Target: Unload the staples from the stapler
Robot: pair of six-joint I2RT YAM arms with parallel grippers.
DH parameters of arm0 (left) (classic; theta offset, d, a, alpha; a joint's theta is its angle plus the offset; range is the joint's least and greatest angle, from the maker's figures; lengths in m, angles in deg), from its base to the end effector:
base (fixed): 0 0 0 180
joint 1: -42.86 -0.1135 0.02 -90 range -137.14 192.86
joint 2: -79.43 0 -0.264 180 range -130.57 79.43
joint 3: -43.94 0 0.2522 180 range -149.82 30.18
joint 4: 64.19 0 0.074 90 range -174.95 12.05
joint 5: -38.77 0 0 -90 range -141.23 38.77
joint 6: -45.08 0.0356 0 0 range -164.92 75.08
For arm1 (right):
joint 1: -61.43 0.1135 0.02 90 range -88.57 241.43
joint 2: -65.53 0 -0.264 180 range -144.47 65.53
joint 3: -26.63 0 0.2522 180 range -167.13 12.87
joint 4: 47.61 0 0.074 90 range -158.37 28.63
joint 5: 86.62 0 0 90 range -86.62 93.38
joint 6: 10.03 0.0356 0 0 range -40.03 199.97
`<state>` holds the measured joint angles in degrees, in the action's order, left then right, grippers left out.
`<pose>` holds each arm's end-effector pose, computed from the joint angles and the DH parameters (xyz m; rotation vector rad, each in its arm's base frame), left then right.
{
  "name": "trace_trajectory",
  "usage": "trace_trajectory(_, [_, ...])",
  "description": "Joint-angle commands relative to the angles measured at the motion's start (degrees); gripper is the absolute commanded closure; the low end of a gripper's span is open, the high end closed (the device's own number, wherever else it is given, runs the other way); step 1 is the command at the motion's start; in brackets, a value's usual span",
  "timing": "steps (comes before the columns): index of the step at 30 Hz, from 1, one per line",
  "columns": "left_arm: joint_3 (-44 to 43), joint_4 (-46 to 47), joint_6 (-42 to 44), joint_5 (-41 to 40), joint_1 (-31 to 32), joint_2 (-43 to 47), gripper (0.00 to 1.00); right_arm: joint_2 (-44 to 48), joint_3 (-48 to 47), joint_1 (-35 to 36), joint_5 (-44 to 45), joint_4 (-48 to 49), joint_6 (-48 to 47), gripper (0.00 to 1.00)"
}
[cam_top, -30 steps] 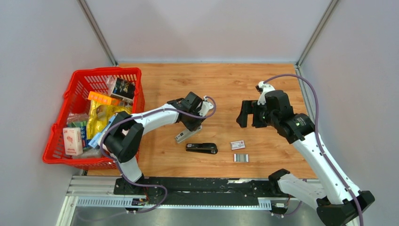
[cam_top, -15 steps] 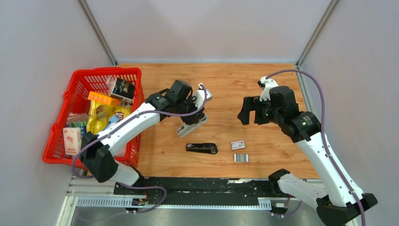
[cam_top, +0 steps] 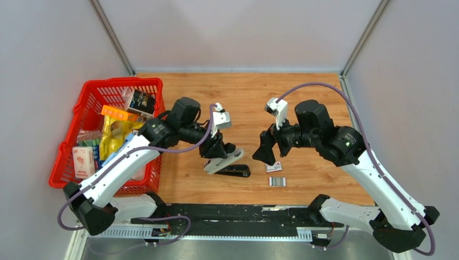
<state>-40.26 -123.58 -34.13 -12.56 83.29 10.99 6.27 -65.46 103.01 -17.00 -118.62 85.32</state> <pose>0.1678 -0.1722 0.3573 1.3196 1.9449 -1.0430 0.1274 0.1296 0.4108 -0.9116 2.1367 0.8292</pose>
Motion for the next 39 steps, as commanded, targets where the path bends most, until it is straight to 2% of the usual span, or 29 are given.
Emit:
trace_trajectory(1, [0.21,2.73,-0.5,11.59,0.09,5.42,1.0,2.04,0.8,3.32,-6.51,4.86,-4.29,0.07])
trace_trajectory(8, [1.97,4.49,-1.29,18.27,0.09,7.98,1.0,-1.11,-2.62,8.06,-8.28,5.66,-5.08,0.16])
trace_trajectory(16, [1.88,5.02,-1.56,19.86,0.09,8.41,1.0,-4.63,-3.86,14.84,-4.93,6.8,-7.28,0.24])
trace_trajectory(34, [0.91,5.46,-2.61,22.14,0.18,9.38,1.0,-6.56,-2.01,17.57,-4.67,11.99,-7.1,0.37])
trace_trajectory(39, [0.74,5.99,-3.31,23.2,0.09,9.82,1.0,-6.92,-1.83,17.74,-4.75,12.17,-7.1,0.47])
